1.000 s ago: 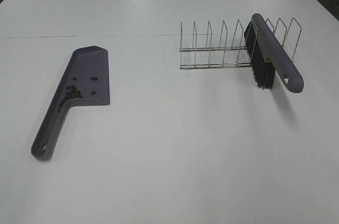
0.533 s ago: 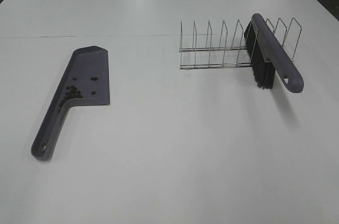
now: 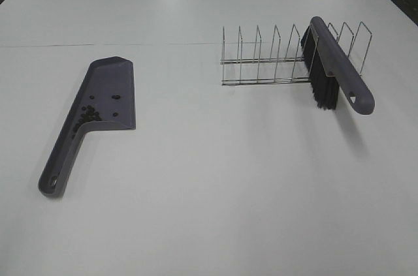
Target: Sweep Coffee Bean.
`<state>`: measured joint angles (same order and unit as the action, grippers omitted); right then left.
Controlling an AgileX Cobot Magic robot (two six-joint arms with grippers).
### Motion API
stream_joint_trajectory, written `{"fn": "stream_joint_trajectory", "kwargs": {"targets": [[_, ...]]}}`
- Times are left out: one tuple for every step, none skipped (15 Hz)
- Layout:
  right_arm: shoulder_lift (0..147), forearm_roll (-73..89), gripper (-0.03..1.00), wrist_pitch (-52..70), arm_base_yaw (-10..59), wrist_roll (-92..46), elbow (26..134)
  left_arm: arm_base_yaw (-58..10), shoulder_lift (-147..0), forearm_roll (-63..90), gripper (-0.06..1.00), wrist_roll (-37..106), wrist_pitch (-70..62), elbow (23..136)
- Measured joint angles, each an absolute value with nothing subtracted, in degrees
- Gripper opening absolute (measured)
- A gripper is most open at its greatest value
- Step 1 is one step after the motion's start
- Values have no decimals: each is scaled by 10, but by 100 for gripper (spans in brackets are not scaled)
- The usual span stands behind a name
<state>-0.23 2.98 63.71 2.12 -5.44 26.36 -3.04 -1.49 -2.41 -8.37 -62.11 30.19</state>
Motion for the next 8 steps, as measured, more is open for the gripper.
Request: {"fn": "stream_joint_trajectory", "kwargs": {"targets": [[-2,30,79,637,21,-54,264,-19,-15,-24,76,-84,-621,302],[-2,30,79,637,21,-54,264,-14,-13,-24,76,-84,-621,302],[-2,30,79,637,21,-54,264,-14,-3,-24,76,-84,-621,300],[-2,30,79,637,21,-54,264,-14,2,-24,76,-84,-621,300],[-2,30,79,637,21,-54,264,-14,2,-24,76,-84,-621,300],[-2,30,79,637,21,-54,264,-14,3,-25,76,-84,-621,300],[-2,30,79,637,21,-54,264,-14,3,-25,76,-84,-621,300],[-2,30,79,637,21,-54,264,-14,4,-25,76,-84,-621,300]]}}
